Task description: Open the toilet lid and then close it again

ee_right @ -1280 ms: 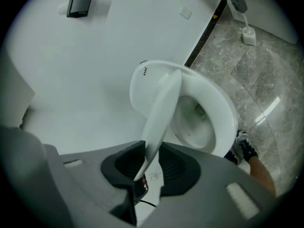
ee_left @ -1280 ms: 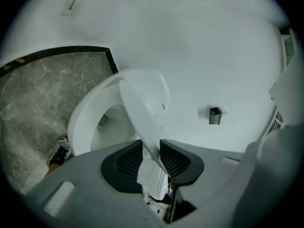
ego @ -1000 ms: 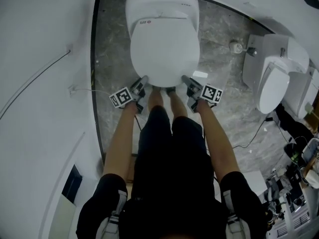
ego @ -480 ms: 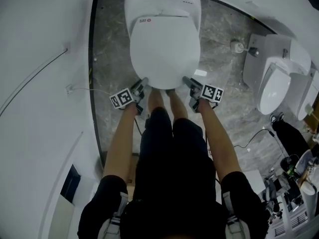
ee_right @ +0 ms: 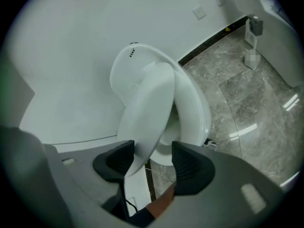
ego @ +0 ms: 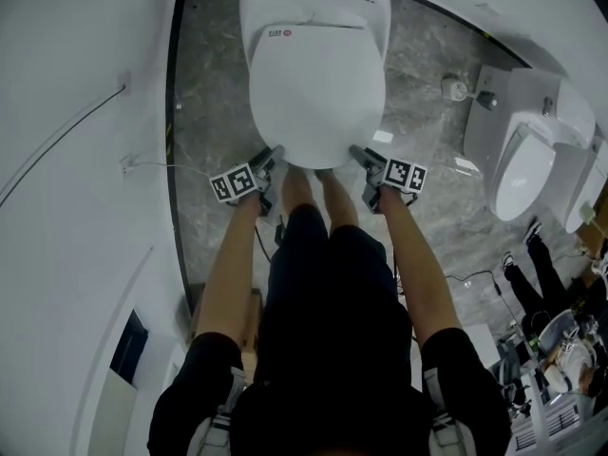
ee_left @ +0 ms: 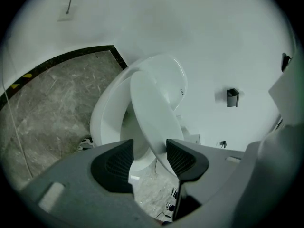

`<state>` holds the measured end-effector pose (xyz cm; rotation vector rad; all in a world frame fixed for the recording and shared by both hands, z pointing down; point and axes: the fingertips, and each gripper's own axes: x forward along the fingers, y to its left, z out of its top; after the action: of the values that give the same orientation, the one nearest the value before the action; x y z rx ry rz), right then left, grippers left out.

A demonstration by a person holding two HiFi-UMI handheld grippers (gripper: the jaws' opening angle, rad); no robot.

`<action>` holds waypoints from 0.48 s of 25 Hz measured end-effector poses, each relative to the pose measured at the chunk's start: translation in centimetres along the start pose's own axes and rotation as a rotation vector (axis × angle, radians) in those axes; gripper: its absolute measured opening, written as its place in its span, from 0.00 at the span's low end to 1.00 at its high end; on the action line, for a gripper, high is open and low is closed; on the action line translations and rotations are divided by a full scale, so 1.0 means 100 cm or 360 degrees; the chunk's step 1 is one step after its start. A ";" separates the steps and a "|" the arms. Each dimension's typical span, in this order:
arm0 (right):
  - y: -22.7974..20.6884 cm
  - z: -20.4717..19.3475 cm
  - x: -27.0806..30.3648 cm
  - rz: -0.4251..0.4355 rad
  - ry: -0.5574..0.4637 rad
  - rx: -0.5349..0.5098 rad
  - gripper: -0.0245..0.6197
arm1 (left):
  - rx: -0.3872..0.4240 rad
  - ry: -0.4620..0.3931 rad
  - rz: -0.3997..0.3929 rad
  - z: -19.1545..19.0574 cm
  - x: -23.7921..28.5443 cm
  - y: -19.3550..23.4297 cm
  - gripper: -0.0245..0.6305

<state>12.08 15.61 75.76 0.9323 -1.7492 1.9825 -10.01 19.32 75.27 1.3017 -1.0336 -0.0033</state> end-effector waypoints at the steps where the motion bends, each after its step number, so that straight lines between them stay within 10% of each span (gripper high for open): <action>1: -0.003 -0.001 0.001 -0.0013 0.0002 -0.0001 0.42 | 0.0005 0.0002 0.0012 -0.001 0.001 0.003 0.36; 12: -0.028 -0.009 0.016 -0.0168 0.0072 -0.0063 0.46 | 0.0080 0.0085 0.0103 -0.011 0.012 0.034 0.43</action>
<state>12.51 16.77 78.89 0.9393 -1.6733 1.8818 -10.40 20.64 78.76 1.3067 -1.0353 0.1068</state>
